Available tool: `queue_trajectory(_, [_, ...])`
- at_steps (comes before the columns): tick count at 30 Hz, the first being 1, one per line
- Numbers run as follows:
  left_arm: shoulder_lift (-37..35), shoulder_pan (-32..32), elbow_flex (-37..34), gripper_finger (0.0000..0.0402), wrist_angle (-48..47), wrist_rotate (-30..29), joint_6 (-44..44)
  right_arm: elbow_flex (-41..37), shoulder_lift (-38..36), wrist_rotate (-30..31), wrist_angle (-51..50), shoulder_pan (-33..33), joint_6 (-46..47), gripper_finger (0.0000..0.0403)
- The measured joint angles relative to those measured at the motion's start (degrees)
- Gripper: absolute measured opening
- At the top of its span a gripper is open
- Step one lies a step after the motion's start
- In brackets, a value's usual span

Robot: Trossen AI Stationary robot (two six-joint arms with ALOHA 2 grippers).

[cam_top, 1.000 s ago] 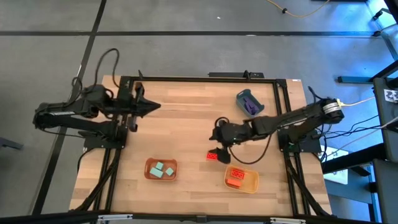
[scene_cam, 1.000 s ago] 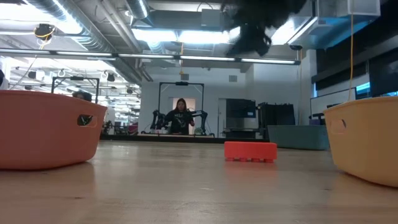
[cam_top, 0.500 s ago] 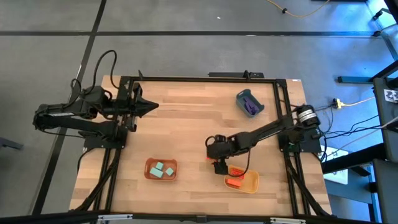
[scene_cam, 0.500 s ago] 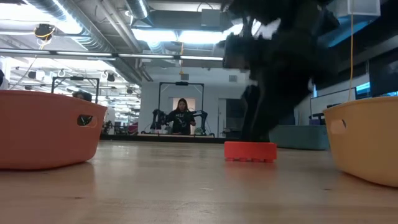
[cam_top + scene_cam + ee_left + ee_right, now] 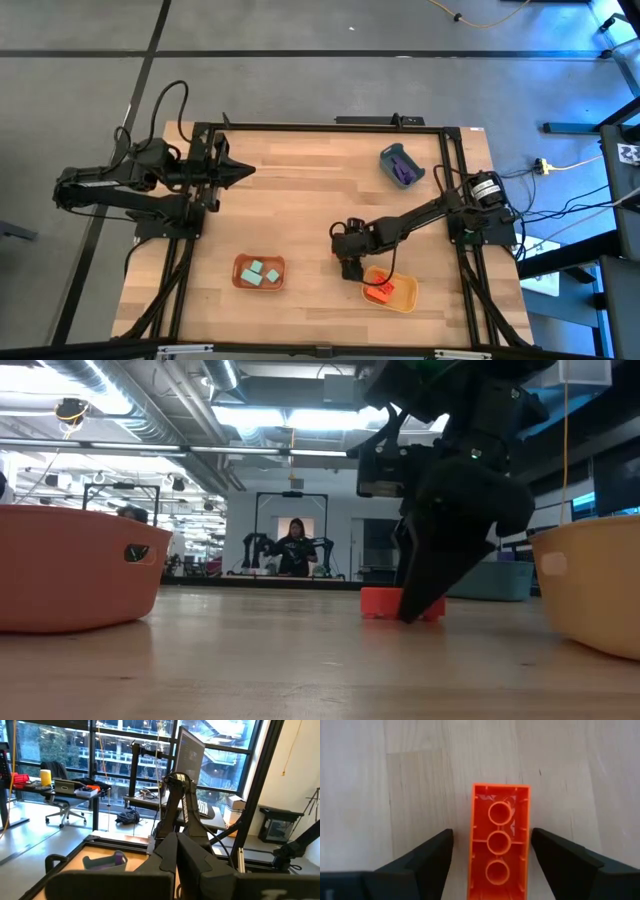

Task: Sort & place blocks by color
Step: Put the orange game piece into the yellow bin

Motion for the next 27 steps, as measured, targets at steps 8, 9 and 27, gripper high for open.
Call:
queue_trajectory(8, [0.0, 0.0, 0.0, 0.0, 0.0, 0.0, 0.0, -0.3, -1.7, -0.5, -1.2, -0.6, -2.3, 0.0168])
queue_trajectory(9, [0.0, 0.0, 0.0, 0.0, 0.0, 0.0, 0.0, -0.4, -2.4, -1.3, -1.6, -1.1, -2.4, 0.0148])
queue_trajectory(27, [0.0, 0.0, 0.0, 0.0, -5.6, -2.8, 0.1, -16.9, -37.2, -3.3, 7.3, -11.2, 2.2, 0.0139])
